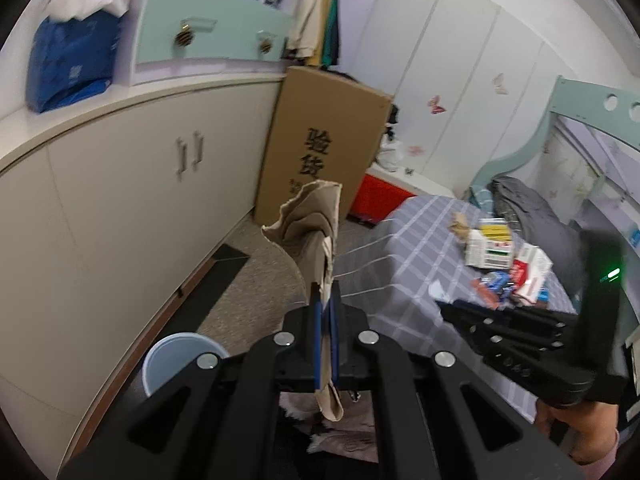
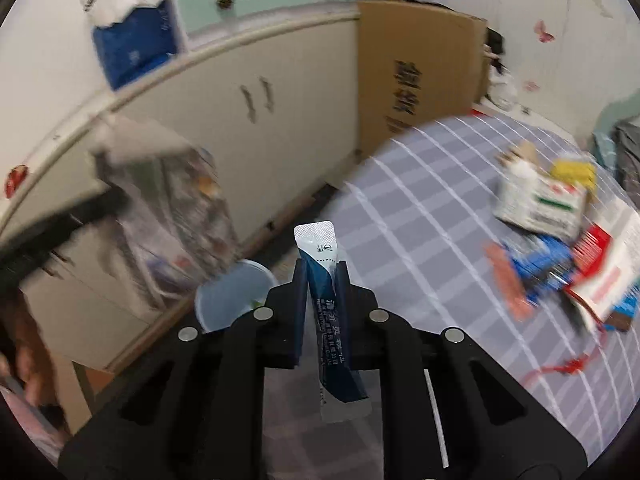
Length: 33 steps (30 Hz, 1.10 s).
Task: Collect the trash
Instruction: 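Carry both items to the wastebasket and open both tools to drop them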
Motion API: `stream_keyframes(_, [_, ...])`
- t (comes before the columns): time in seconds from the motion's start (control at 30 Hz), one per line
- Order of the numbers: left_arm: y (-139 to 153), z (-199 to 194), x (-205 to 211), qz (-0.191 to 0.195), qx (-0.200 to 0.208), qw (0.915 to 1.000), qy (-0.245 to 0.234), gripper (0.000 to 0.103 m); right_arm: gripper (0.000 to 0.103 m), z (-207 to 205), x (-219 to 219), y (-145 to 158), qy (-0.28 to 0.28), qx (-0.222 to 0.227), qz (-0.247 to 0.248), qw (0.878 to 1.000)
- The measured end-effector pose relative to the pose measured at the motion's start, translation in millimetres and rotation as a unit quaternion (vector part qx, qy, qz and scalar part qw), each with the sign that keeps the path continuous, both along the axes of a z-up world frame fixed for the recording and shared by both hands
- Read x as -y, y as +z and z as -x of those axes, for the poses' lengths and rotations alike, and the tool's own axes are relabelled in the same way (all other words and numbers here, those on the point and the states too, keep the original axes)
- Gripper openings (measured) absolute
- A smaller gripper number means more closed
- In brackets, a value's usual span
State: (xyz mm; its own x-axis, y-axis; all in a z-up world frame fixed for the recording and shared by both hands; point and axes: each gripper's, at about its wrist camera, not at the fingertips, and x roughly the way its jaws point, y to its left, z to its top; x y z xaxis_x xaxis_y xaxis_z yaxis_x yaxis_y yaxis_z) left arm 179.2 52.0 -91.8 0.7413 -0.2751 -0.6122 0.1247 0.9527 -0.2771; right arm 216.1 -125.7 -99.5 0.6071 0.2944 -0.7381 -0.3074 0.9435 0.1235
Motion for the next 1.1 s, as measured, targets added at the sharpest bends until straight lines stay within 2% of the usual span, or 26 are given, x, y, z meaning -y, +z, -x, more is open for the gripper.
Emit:
stream_keyframes(0.1, [-15,-7,-19,-0.005,-0.017,0.9997,0.018,0.003,0.014,-10,-34,-1,0.026,0.001,-0.014,1.000])
stream_keyframes(0.27, [-47,-19,-52,-0.014,-0.052,0.9976,0.044,0.003,0.014,-31,-88,-19,0.062,-0.016,-0.023,0.998])
stream_keyframes(0.5, [-98,-39,-97,-0.036,-0.104,0.9902,0.086,0.003,0.014,-54,-153,-65,0.090,-0.051,-0.025,0.994])
stream_keyframes(0.63, [-130,-55,-119,-0.040,-0.138,0.9847,0.099,0.003,0.014,-65,-171,-89,0.089,-0.064,-0.023,0.994])
stream_keyframes(0.77, [-149,-70,-132,-0.042,-0.157,0.9810,0.106,0.004,0.014,-74,-183,-107,0.083,-0.071,-0.021,0.994])
stream_keyframes(0.97, [-162,-87,-143,-0.042,-0.165,0.9790,0.112,0.005,0.014,-82,-187,-121,0.070,-0.077,-0.024,0.994])
stream_keyframes(1.03, [-165,-89,-146,-0.040,-0.167,0.9788,0.112,0.009,0.014,-83,-187,-123,0.068,-0.079,-0.026,0.994])
stream_keyframes(1.07, [-167,-90,-147,-0.040,-0.172,0.9776,0.114,0.020,0.014,-83,-188,-124,0.068,-0.081,-0.026,0.994])
stream_keyframes(1.1, [-168,-89,-147,-0.041,-0.175,0.9770,0.116,0.036,0.014,-84,-188,-124,0.068,-0.082,-0.026,0.994])
